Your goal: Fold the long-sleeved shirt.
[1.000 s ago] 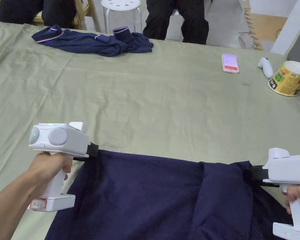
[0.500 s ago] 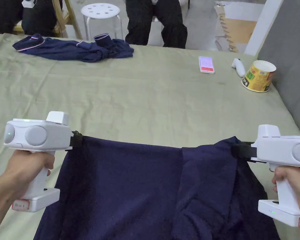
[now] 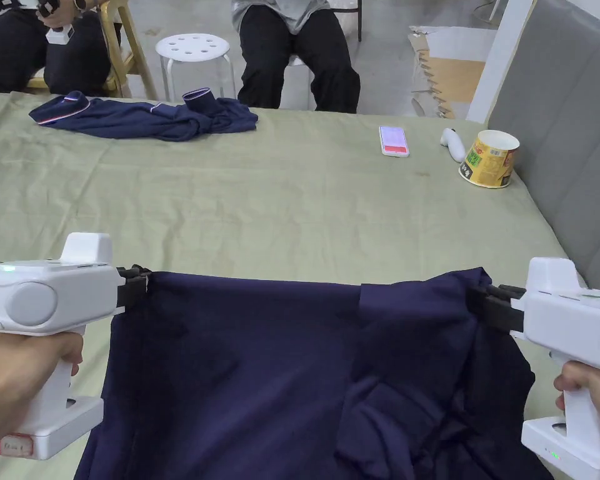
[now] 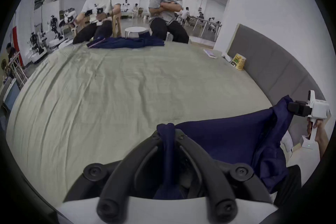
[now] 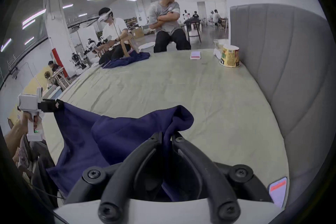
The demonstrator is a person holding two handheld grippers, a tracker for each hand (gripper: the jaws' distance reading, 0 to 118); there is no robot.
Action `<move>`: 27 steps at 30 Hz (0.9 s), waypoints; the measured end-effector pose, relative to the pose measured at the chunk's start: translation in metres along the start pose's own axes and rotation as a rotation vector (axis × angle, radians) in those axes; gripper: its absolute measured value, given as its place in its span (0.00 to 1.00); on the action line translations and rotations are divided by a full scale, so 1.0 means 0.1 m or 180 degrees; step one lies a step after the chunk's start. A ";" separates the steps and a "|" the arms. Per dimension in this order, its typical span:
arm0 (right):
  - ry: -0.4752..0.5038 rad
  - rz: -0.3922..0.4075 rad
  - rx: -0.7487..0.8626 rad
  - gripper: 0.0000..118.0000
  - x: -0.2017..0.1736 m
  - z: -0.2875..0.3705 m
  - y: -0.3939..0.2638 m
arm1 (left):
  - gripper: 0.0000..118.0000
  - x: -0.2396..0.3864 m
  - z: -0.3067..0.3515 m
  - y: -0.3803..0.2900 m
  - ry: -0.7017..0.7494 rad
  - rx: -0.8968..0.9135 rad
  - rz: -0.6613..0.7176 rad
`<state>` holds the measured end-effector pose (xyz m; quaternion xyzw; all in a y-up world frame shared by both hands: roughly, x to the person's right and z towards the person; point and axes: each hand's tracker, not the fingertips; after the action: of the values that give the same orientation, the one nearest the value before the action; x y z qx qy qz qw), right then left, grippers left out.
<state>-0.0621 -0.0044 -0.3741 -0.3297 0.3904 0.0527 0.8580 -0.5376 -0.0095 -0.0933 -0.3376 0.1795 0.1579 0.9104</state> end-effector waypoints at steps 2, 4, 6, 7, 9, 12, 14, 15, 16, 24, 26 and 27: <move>0.0001 0.0105 -0.0001 0.06 -0.08 0.15 -0.17 | 0.11 0.03 0.18 -0.16 -0.0049 0.0058 -0.0024; -0.0022 0.0190 -0.0038 0.06 -0.16 0.29 -0.37 | 0.11 0.04 0.34 -0.34 -0.0069 0.0076 -0.0063; -0.0024 0.0215 -0.0087 0.06 -0.20 0.43 -0.57 | 0.11 0.01 0.50 -0.52 -0.0139 0.0064 -0.0031; -0.0027 0.0209 -0.0113 0.06 -0.17 0.46 -0.67 | 0.11 -0.01 0.59 -0.62 -0.0159 0.0066 0.0024; -0.0028 0.0131 -0.0180 0.06 -0.15 0.59 -0.87 | 0.11 -0.03 0.73 -0.81 -0.0242 -0.0032 0.0057; 0.0018 -0.0014 -0.0427 0.06 -0.12 0.76 -1.15 | 0.11 -0.04 0.93 -1.11 -0.0334 -0.0265 0.0055; -0.0010 -0.0039 -0.0592 0.06 -0.13 0.82 -1.32 | 0.11 -0.04 1.01 -1.36 -0.0427 -0.0534 0.0059; -0.0004 -0.0045 -0.0740 0.06 -0.15 0.84 -1.41 | 0.11 -0.03 1.02 -1.49 -0.0381 -0.0725 -0.0041; -0.0018 -0.0066 -0.0907 0.06 -0.16 0.84 -1.49 | 0.11 0.00 1.02 -1.61 -0.0322 -0.0904 -0.0143; -0.0149 -0.0208 -0.1471 0.07 -0.18 0.53 -1.88 | 0.11 0.02 0.54 -2.12 -0.0149 -0.1778 -0.0270; -0.0265 -0.0020 -0.1497 0.07 -0.24 0.44 -1.91 | 0.11 0.05 0.47 -2.05 -0.0106 -0.1764 -0.0240; -0.0251 -0.0095 -0.1481 0.08 -0.24 0.42 -1.91 | 0.12 0.05 0.45 -2.02 -0.0087 -0.1803 -0.0236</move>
<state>0.0141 -0.1237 -0.2371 -0.5219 0.3290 0.1413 0.7742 -0.4405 -0.1240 0.0492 -0.5827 0.1035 0.1729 0.7873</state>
